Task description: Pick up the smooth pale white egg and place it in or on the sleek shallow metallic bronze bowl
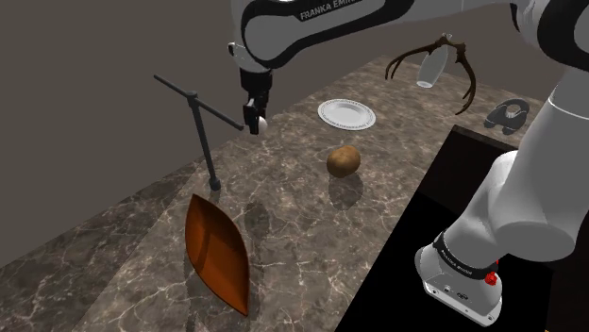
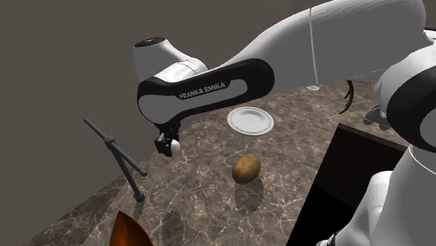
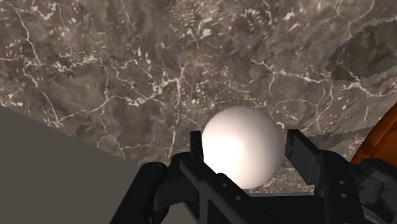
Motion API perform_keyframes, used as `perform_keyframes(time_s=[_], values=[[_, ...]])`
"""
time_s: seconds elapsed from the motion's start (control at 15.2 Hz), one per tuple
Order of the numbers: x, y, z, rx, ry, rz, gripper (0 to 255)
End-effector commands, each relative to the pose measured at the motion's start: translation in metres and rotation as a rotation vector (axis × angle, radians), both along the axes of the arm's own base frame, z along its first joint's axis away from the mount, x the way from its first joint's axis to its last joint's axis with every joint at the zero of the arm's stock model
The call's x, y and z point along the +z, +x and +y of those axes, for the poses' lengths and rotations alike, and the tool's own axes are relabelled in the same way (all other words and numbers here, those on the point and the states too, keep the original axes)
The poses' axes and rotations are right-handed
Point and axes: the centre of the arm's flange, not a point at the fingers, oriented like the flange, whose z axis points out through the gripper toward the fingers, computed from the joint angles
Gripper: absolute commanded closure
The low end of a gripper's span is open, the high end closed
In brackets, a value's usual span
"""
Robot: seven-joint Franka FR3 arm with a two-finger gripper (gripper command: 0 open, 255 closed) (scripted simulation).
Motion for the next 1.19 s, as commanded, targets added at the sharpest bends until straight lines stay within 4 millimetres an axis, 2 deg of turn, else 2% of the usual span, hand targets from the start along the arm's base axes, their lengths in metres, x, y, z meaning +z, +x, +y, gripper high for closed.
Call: perform_keyframes(time_s=[0.0, 1.12], values=[[0.003, -0.017, 0.020, -0.002, 0.000, -0.001, 255], [0.006, -0.141, 0.207, -0.002, 0.000, -0.001, 255]])
